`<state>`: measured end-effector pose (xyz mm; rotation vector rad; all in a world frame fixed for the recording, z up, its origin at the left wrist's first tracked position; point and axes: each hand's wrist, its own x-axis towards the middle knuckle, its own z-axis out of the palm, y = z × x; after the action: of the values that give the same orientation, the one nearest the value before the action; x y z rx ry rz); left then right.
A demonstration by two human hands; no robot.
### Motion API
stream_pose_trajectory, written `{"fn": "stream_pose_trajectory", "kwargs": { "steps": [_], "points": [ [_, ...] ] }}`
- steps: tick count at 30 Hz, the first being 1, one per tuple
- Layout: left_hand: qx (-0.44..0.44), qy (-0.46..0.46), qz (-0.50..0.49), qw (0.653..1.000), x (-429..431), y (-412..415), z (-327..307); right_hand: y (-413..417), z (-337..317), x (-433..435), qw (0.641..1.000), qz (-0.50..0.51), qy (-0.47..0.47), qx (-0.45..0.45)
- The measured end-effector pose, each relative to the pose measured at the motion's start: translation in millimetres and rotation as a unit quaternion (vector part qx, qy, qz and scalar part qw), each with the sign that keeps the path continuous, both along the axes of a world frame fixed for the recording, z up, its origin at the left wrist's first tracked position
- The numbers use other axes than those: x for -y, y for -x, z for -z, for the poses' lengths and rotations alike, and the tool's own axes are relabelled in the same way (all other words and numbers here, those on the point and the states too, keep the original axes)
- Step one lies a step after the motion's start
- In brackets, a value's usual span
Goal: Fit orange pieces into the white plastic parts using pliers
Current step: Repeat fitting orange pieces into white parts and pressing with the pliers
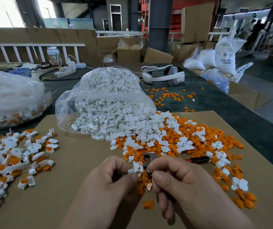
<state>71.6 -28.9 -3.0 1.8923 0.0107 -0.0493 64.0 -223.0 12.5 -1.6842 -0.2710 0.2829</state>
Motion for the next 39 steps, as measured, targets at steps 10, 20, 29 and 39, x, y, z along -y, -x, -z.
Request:
{"fn": "stream_pose_trajectory", "kwargs": {
  "steps": [10,20,29,39],
  "points": [
    [-0.006,0.064,0.013,0.998,2,0,4,-1,4,1,0.999,0.024,-0.04,-0.022],
    [-0.019,0.108,0.021,0.994,2,1,-3,-4,4,-1,0.988,0.01,-0.148,-0.04],
    [0.013,0.142,0.014,0.99,4,4,-9,1,-13,-3,0.894,-0.027,-0.409,-0.18],
    [0.069,0.174,0.004,0.982,7,10,-7,7,-13,-8,0.904,-0.05,-0.379,-0.192]
  ]
}}
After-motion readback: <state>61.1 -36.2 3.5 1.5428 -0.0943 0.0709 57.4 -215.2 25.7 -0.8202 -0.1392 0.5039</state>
